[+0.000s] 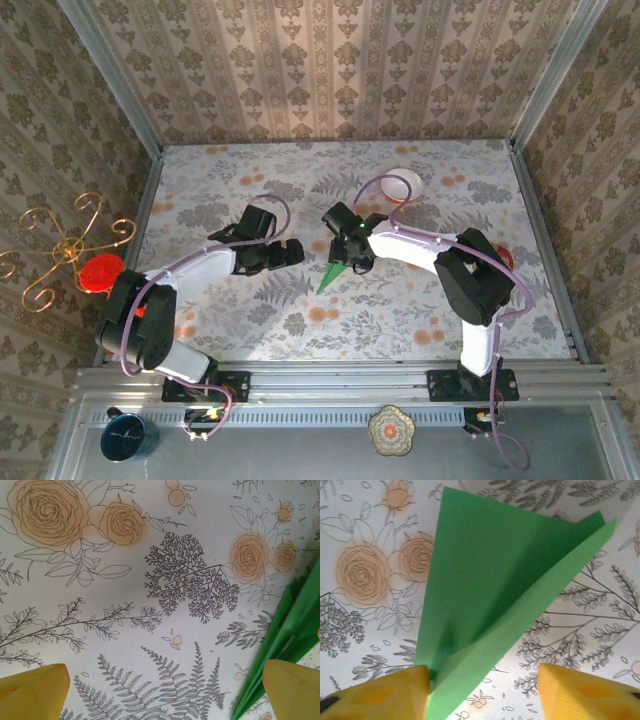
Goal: Fold a paper plane with a square sheet of paper (pick it up from the middle)
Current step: Turn over a paper plane at the center of the table.
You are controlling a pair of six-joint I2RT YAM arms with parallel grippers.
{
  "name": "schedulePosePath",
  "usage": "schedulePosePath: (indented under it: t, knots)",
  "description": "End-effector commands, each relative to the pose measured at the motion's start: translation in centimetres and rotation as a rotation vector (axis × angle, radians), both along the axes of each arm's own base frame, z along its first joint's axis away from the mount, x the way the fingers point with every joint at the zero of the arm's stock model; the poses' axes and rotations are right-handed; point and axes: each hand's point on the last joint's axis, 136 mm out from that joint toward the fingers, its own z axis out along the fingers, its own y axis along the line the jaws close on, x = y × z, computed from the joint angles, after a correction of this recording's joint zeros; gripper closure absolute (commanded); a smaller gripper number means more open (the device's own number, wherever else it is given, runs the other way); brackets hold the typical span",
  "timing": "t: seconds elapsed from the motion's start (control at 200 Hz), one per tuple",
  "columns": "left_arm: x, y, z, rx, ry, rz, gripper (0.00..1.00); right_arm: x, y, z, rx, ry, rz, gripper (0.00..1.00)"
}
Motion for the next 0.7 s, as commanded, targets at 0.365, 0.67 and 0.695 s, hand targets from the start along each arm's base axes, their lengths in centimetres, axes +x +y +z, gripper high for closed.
schedulePosePath:
  t: [0.365, 0.67, 0.695]
  knots:
    - [0.5, 1.0, -0.1, 0.044, -0.028, -0.007, 0.00, -1.6, -2.2, -0.2, -0.082, 0.006, -0.117, 0.51]
    - [0.5, 0.8, -0.1, 0.035, -0.017, -0.006, 0.00, -1.7, -2.6, -0.6, -0.057, -0.012, -0.164, 0.59]
    - [0.5, 0.7, -0.1, 0.035, -0.016, -0.006, 0.00, -1.6, -2.5, -0.5, -0.052, -0.016, -0.167, 0.60]
